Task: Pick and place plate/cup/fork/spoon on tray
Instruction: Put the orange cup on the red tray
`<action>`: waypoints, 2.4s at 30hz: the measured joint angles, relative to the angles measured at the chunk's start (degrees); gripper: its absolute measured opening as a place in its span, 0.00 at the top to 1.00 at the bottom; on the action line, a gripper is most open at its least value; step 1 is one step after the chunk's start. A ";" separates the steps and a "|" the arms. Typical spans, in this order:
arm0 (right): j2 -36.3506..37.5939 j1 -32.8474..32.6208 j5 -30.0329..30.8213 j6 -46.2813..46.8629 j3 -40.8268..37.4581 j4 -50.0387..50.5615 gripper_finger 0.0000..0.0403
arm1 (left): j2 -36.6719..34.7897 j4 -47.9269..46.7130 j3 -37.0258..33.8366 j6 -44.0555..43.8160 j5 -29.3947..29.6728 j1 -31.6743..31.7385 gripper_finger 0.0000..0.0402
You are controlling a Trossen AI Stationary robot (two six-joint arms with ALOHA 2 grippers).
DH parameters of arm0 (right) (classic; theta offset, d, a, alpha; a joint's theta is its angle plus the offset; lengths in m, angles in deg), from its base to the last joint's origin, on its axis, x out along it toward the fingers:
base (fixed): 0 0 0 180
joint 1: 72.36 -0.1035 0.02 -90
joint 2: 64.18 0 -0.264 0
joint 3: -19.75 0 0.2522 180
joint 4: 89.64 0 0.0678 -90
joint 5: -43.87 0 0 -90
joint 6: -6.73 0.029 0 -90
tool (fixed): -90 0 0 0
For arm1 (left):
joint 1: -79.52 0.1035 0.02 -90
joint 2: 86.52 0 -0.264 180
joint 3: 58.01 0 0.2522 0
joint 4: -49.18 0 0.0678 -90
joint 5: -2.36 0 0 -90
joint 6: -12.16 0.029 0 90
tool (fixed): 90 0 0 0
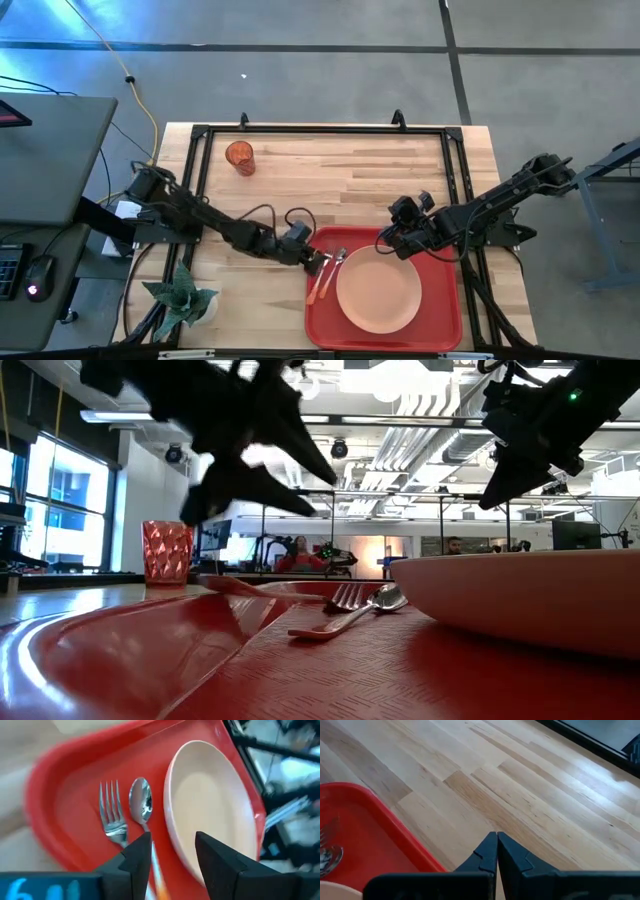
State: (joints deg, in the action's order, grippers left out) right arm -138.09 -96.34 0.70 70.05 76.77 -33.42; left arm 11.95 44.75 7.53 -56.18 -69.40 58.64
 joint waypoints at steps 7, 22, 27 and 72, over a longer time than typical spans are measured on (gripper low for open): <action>-0.23 1.07 1.52 -4.04 0.00 -5.44 0.99 | -9.06 -26.41 -0.08 7.35 7.48 0.00 0.67; -8.29 12.07 -10.75 -25.01 0.04 -25.96 0.99 | -38.37 -60.91 -0.06 34.89 18.78 28.82 0.68; -8.31 12.37 -12.98 -26.56 0.04 -25.65 0.99 | -39.05 -54.08 -0.04 52.76 13.61 43.04 0.68; -8.25 11.99 -6.28 -28.89 0.02 -24.13 0.99 | -22.61 -51.82 3.87 67.33 -0.70 59.65 0.98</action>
State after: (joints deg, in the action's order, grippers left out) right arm -146.34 -84.35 -5.58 41.17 76.80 -57.55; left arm -10.66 -7.07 11.40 11.15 -70.10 118.29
